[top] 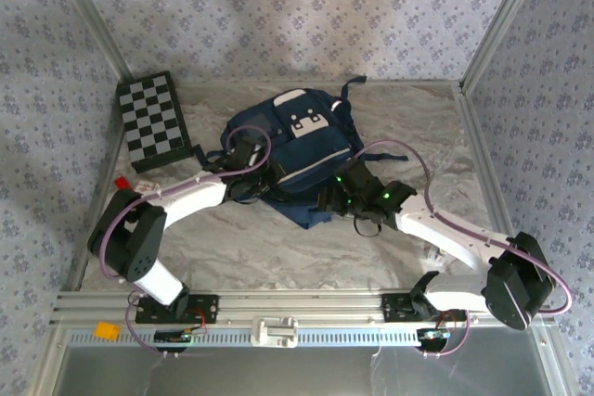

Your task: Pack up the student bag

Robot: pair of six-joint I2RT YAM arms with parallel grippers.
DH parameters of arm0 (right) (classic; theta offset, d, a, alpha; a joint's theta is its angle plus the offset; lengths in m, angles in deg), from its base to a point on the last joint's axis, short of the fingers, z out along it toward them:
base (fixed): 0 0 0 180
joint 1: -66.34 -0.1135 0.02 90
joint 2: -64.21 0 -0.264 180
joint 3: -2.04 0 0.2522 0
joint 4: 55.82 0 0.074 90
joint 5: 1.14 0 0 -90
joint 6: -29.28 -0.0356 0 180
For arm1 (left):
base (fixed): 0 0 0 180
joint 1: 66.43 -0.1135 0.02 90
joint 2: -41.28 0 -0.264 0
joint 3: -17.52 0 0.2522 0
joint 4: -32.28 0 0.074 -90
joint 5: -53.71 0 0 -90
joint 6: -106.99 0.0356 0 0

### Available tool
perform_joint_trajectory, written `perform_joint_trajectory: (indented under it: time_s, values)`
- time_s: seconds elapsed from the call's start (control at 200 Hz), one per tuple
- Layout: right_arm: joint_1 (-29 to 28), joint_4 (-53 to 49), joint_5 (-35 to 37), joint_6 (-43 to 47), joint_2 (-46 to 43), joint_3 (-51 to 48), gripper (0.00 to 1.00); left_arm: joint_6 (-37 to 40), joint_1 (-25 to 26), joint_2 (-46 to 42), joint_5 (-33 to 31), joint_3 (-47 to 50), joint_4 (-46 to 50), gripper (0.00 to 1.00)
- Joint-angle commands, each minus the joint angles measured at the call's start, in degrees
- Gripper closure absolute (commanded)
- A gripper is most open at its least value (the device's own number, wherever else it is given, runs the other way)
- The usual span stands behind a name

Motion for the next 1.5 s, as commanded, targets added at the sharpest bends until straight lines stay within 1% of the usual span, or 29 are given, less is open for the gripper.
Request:
perform_joint_trajectory:
  time_s: [0.0, 0.055, 0.085, 0.135, 0.31, 0.445, 0.57, 0.71, 0.775, 0.865, 0.945, 1.045, 1.139, 1.219, 1.314, 1.329, 1.369, 1.494]
  values:
    - [0.2, -0.8, 1.0, 0.0, -0.7, 0.1, 0.33, -1.7, 0.2, 1.3, 0.9, -3.0, -1.7, 0.7]
    - [0.3, -1.3, 1.2, 0.3, -1.0, 0.3, 0.33, -2.2, 0.6, 1.6, 0.1, -3.4, -1.3, 0.7]
    - [0.3, -1.5, 1.5, 0.4, -1.0, 0.4, 0.32, -2.4, 0.8, 1.8, -0.5, -3.4, -0.8, 0.72]
    - [0.3, -1.6, 1.9, 0.5, -1.1, 0.5, 0.33, -3.3, 0.8, 2.1, -0.9, -3.5, -0.8, 0.8]
    - [-0.3, -4.2, 3.5, 1.2, -0.8, 2.4, 0.33, -6.9, 0.2, 0.5, -1.6, -3.7, -1.7, 1.0]
    - [-3.1, -8.8, 7.8, 1.6, 1.0, 7.0, 0.33, -9.6, 0.2, -2.6, -1.8, -5.5, -1.3, 1.0]
    - [-5.8, -10.0, 8.7, 1.6, 5.0, 11.9, 0.33, -11.9, 0.1, -4.1, -0.8, -7.8, -0.7, 1.0]
    - [-9.7, -9.6, 11.9, 1.5, 9.7, 17.0, 0.35, -15.1, 0.4, -4.9, -0.5, -8.1, -1.6, 1.0]
    - [-10.7, -7.8, 12.2, 0.7, 11.9, 18.5, 0.37, -17.0, 0.3, -5.2, -0.2, -7.5, -2.5, 1.0]
    - [-12.0, -4.0, 12.2, -0.4, 15.2, 19.0, 0.47, -17.7, 0.4, -5.9, -0.3, -7.6, -3.2, 1.0]
    - [-12.8, -1.7, 12.8, -2.0, 18.1, 21.7, 0.52, -18.3, 0.4, -6.3, -0.2, -8.0, -2.8, 1.0]
    - [-13.8, 2.5, 12.6, -6.6, 21.0, 21.8, 0.58, -20.3, 0.4, -7.1, -0.4, -7.2, -3.5, 1.0]
    - [-15.7, 5.7, 16.7, -9.7, 23.3, 22.0, 0.57, -21.7, 0.4, -7.9, -0.3, -7.0, -4.4, 1.0]
    - [-16.1, 7.7, 19.3, -12.7, 24.4, 21.8, 0.57, -23.1, 0.2, -8.4, 0.0, -7.1, -4.7, 1.0]
    - [-16.5, 12.5, 22.1, -15.1, 24.4, 20.0, 0.58, -24.6, 0.0, -8.8, 0.9, -7.5, -4.7, 1.0]
    - [-16.5, 13.3, 22.3, -15.3, 24.5, 18.3, 0.59, -24.8, 0.0, -8.9, 1.2, -7.6, -4.9, 1.0]
    - [-16.4, 15.1, 23.3, -15.1, 24.5, 17.4, 0.59, -25.4, -0.1, -8.8, 1.8, -7.5, -5.4, 1.0]
    - [-15.9, 14.8, 26.9, -15.6, 25.5, 18.0, 0.57, -27.4, -0.1, -9.0, 3.4, -7.0, -6.9, 1.0]
